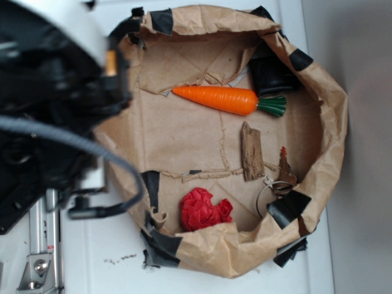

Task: Grab the wood chip.

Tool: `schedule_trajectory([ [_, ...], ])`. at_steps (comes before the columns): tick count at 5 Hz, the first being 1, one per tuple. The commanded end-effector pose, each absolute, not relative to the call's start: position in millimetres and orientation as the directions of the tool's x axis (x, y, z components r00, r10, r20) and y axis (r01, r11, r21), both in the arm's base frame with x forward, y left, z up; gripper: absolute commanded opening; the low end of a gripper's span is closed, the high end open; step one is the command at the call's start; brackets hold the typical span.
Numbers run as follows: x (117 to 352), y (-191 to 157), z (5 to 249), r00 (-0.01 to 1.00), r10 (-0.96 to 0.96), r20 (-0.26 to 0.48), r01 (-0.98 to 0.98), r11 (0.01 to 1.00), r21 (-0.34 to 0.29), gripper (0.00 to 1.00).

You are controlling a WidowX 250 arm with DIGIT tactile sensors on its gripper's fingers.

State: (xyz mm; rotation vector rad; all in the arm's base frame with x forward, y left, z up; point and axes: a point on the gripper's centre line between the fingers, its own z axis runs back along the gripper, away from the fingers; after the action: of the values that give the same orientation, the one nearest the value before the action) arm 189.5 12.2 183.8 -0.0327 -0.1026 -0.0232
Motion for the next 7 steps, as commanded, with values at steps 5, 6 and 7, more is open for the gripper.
schedule_trajectory([
  [5,306,0,84,0.745,-0.647,0.163,0.619,0.761,0.194,1.0],
  [6,309,-1,69,0.705,-0.685,0.181,0.678,0.727,0.11,1.0],
  [7,314,-11,50,0.693,-0.706,0.146,0.696,0.708,0.117,1.0],
])
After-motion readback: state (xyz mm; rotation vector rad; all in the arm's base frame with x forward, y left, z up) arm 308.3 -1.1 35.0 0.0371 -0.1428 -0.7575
